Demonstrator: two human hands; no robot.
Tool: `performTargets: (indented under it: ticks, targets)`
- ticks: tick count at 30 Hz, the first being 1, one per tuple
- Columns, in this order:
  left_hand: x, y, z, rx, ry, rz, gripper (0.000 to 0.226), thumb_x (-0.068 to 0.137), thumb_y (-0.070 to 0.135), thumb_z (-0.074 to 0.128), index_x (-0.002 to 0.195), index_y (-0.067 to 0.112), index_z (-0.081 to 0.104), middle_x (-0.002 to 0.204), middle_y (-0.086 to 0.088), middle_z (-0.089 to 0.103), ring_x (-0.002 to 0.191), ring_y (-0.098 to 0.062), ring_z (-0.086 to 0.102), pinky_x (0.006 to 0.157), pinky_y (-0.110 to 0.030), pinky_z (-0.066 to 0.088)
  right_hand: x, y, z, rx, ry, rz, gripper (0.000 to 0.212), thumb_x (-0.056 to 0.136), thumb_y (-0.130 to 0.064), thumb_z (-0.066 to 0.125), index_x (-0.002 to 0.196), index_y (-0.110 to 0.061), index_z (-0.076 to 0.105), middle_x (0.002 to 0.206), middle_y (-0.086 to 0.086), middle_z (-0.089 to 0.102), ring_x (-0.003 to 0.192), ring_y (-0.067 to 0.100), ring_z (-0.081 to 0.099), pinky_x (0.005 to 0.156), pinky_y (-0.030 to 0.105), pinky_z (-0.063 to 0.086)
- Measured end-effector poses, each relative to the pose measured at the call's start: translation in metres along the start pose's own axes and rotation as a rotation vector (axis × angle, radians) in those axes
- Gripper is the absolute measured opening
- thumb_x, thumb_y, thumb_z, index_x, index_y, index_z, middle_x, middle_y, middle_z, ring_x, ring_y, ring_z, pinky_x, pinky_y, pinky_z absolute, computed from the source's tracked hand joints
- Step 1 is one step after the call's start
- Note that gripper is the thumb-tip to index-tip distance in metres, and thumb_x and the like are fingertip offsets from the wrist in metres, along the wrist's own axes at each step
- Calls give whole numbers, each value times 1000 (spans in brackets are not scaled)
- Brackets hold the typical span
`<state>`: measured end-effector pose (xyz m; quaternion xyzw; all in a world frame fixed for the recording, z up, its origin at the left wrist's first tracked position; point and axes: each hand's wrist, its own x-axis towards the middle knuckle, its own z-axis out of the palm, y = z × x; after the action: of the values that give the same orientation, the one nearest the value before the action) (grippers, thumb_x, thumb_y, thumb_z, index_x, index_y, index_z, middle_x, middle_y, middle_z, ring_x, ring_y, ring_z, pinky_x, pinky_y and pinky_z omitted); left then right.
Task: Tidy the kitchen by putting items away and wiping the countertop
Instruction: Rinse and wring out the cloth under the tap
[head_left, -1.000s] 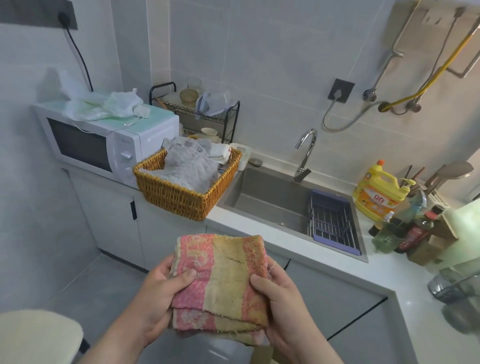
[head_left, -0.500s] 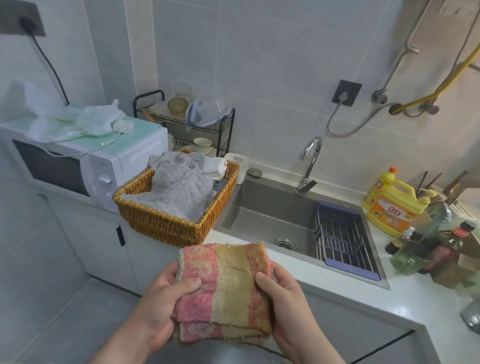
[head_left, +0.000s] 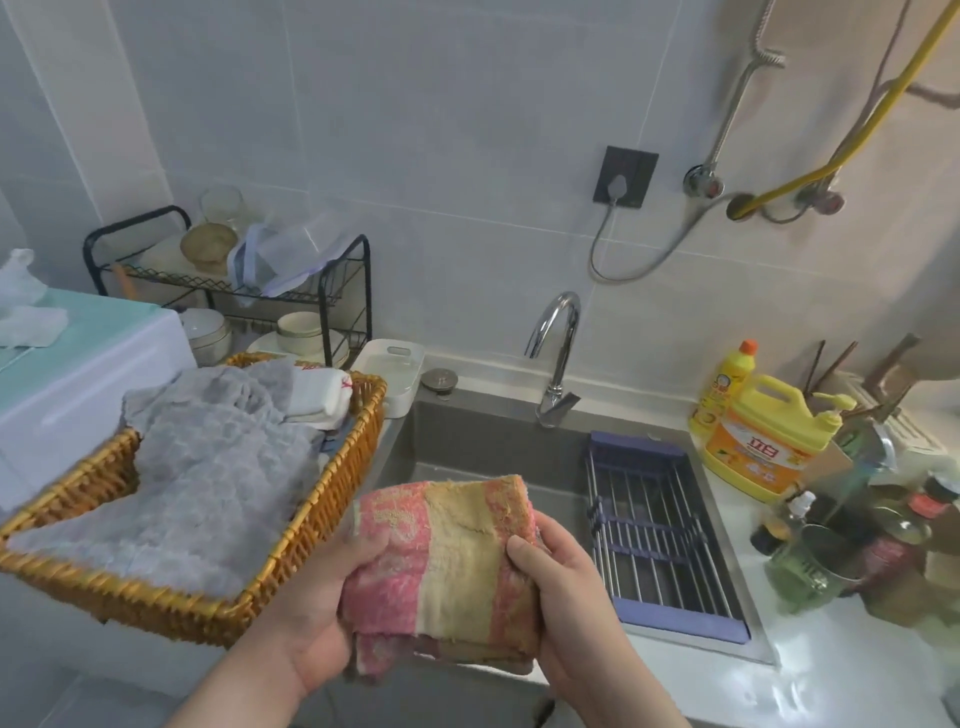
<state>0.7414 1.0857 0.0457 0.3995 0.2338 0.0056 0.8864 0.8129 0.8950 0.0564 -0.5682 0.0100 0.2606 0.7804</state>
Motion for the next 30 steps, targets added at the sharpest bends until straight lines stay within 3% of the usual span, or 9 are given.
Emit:
performTargets:
  ticks: [3, 6, 11, 14, 16, 19, 24, 26, 30]
  targets:
    - [29, 1, 15, -24, 6, -145, 52, 73, 22, 75, 120, 6, 63, 116, -30, 65, 99, -47, 66, 86, -66, 48, 22, -9, -11, -6, 7, -21, 26, 93, 3, 54, 109, -8, 71, 104, 21, 73, 90, 32, 71, 86, 50, 56]
    - [59, 1, 36, 51, 22, -257, 45, 81, 12, 61, 123, -4, 61, 116, -33, 64, 100, -47, 66, 96, -61, 45, 47, -15, -25, -110, 58, -46, 23, 84, -8, 62, 100, -18, 75, 103, 18, 74, 94, 32, 71, 88, 47, 55]
    - [110, 5, 60, 96, 72, -249, 47, 83, 8, 61, 128, -3, 54, 114, -34, 64, 102, -50, 64, 87, -64, 50, 89, -25, -49, -239, 101, 43, 22, 76, -18, 61, 93, -18, 75, 91, 16, 73, 77, 23, 68, 74, 39, 54]
    - [143, 13, 62, 97, 74, -217, 41, 87, 7, 61, 127, 4, 54, 113, -33, 65, 101, -52, 64, 87, -71, 45, 127, -32, -66, -382, 111, 107, 22, 86, -19, 56, 96, -6, 71, 77, 4, 65, 71, 16, 59, 68, 31, 46]
    - [165, 20, 62, 114, 75, -211, 39, 88, 8, 60, 126, 9, 54, 111, -30, 67, 99, -52, 65, 86, -71, 46, 163, -38, -80, -484, 160, 100, 30, 85, -22, 57, 105, -2, 67, 84, 0, 64, 77, 16, 57, 73, 34, 47]
    - [198, 29, 62, 141, 111, -208, 38, 87, 6, 62, 123, 12, 54, 102, -28, 70, 93, -51, 67, 76, -67, 52, 217, -59, -92, -735, 242, 62, 35, 92, -22, 59, 126, -16, 63, 111, -3, 67, 98, 12, 63, 88, 30, 53]
    - [246, 43, 58, 118, 107, -230, 34, 84, 6, 62, 117, 12, 56, 95, -26, 72, 95, -49, 65, 67, -60, 55, 301, -94, -93, -1075, 334, -58, 32, 95, -17, 51, 126, -18, 61, 119, 3, 65, 99, 19, 61, 90, 34, 51]
    - [260, 47, 55, 92, 101, -238, 31, 84, 6, 61, 113, 14, 56, 92, -24, 73, 95, -48, 65, 65, -60, 55, 327, -99, -94, -1204, 348, -85, 40, 97, -17, 49, 137, -17, 54, 137, 4, 56, 114, 22, 57, 97, 33, 46]
    - [284, 51, 52, 66, 79, -262, 35, 87, 7, 61, 121, 13, 55, 100, -25, 72, 95, -48, 66, 70, -60, 55, 357, -94, -101, -1353, 311, 24, 47, 100, -19, 47, 146, -19, 46, 143, 5, 54, 126, 25, 55, 101, 31, 44]
